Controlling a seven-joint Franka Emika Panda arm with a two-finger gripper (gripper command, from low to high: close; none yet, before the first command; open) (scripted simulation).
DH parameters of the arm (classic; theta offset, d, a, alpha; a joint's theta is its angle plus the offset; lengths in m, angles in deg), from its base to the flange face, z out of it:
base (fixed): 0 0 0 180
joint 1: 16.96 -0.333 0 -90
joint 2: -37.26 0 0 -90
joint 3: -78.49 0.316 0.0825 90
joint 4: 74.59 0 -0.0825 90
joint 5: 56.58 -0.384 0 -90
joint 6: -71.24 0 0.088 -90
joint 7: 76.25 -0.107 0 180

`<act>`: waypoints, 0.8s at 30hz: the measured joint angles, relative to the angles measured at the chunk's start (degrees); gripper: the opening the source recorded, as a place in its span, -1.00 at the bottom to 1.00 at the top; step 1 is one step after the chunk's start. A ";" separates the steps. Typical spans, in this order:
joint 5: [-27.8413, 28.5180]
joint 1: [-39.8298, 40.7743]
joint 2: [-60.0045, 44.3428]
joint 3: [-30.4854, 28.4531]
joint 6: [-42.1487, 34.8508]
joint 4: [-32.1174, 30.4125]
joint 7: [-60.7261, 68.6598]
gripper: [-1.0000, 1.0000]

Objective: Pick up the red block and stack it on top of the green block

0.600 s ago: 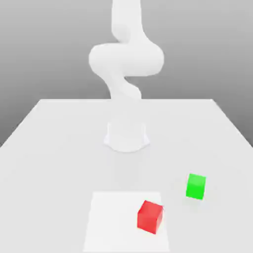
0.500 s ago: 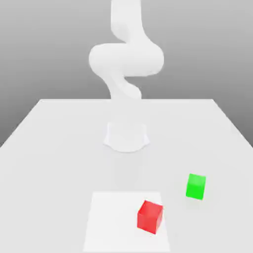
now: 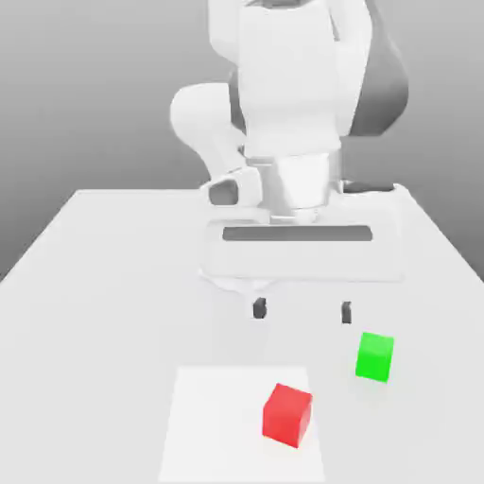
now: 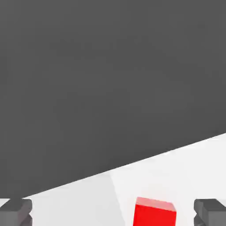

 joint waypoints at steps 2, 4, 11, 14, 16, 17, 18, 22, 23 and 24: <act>2.96 -0.68 -3.97 -0.24 2.17 -1.66 -4.80 0.00; 6.15 -1.13 -7.90 -1.01 4.54 -2.83 -9.20 0.00; 8.95 -2.42 -19.68 -2.78 14.20 -1.72 -12.00 -1.00; 9.00 -2.40 -19.68 -2.77 14.27 -1.72 -12.05 -1.00; 9.16 -2.49 -20.46 -2.88 14.94 -1.62 -12.21 -1.00; 9.12 -2.50 -19.80 -2.87 14.39 -1.71 -12.18 -1.00; 8.96 -2.41 -18.42 -2.73 13.22 -1.90 -12.03 -1.00; 7.64 -1.96 -10.83 -1.98 6.75 -3.04 -11.08 -1.00; 6.99 -2.48 -8.87 -1.21 5.45 -3.77 -10.56 -1.00; 6.21 -4.36 -6.91 0.11 4.52 -4.87 -9.87 -1.00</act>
